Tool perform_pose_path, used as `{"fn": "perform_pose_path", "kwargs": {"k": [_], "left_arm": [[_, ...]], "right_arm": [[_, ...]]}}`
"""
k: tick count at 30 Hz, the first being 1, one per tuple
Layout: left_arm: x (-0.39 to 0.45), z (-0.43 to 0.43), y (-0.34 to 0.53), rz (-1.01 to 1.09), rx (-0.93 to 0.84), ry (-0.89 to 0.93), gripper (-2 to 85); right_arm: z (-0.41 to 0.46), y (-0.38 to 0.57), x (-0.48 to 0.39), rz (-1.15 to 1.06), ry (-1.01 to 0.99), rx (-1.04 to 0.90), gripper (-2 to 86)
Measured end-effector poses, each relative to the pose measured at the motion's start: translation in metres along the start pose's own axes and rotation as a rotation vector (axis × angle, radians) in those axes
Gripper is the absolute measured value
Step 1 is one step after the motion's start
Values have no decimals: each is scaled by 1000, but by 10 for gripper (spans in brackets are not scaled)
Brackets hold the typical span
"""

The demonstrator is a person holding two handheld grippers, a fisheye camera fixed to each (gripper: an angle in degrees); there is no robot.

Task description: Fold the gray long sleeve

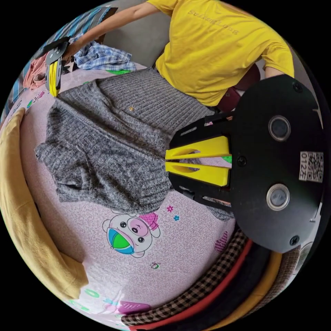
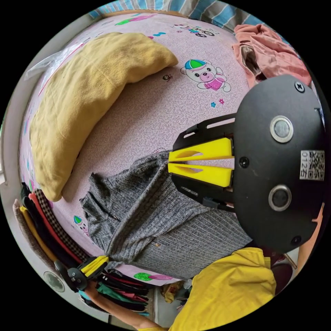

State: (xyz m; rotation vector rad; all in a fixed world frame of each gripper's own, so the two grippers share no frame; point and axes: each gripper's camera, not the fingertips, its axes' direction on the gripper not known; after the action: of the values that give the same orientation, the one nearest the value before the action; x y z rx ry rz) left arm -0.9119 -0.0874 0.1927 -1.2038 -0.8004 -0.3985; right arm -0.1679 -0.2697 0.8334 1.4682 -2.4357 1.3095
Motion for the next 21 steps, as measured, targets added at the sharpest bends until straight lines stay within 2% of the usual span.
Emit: {"fn": "perform_pose_path", "kwargs": {"k": [5,10,14,19,21], "left_arm": [[7,-23,8,37,5,-34,3],[-11,-16,7,-45,-6,-49,4],[-27,8,14,-196,-27,-73,7],[-22,-6,71,-277,180,5,8],[-14,-18,125,-364,327,-7,8]], "right_arm": [[-1,5,25,27,-1,5,16],[-2,3,49,79,23,7,16],[-6,4,67,135,83,-9,18],[-29,26,102,243,38,20,25],[-52,50,119,319,59,83,24]]}}
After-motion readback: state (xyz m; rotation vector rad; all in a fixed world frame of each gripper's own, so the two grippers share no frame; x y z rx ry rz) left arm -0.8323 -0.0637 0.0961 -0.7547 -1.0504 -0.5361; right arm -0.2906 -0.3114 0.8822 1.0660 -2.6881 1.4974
